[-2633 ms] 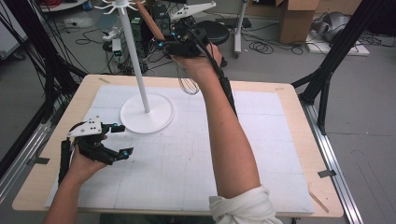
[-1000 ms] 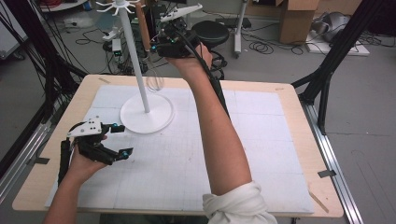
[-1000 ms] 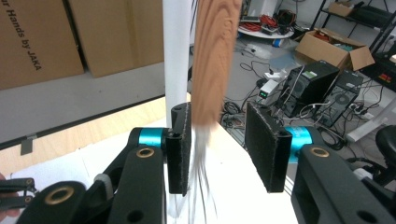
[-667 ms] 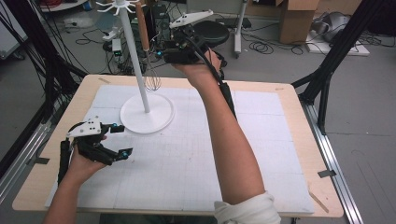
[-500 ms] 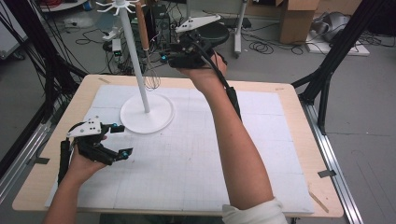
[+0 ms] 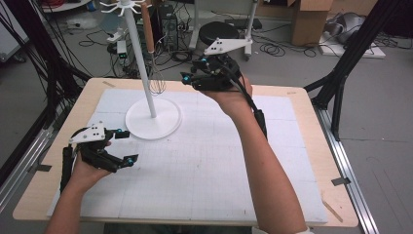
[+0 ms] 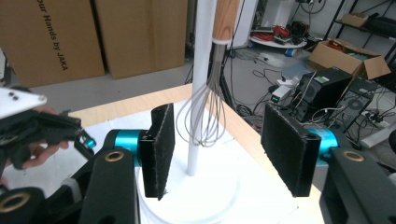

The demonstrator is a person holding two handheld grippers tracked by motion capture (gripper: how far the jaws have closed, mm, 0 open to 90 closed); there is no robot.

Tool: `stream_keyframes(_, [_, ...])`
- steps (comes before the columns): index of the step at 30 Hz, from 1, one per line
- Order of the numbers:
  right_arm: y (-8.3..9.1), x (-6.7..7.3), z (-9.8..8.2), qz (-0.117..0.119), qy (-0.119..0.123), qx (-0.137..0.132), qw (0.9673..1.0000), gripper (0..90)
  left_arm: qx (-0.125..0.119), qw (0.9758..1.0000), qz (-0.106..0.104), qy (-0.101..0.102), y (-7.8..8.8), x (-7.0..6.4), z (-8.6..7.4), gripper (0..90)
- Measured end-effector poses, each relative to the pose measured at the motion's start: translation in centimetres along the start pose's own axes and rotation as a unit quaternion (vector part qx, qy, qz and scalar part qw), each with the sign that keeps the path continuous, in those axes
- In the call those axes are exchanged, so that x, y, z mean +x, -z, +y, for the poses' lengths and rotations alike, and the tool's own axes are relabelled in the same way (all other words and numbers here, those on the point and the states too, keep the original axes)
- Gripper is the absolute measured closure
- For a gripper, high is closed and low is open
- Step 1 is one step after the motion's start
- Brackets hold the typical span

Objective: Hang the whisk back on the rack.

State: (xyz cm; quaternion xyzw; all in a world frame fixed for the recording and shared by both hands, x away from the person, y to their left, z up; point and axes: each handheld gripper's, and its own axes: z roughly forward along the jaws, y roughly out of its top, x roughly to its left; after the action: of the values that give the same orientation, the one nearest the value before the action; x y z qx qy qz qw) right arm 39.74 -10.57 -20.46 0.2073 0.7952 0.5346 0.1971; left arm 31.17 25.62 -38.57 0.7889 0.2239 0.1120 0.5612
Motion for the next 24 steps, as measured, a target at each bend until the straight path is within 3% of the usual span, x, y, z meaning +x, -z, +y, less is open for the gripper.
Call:
stream_keyframes(17, [3.3,-0.2,-5.6,-0.005,-0.029,-0.018,0.9994,39.7,0.003,1.0,0.001,0.001,-0.1,0.0,0.0,6.7])
stream_keyframes(24, [4.2,-0.1,-8.1,-0.01,-0.034,-0.005,0.9994,37.1,0.0,1.0,0.0,0.002,0.0,0.0,0.0,6.7])
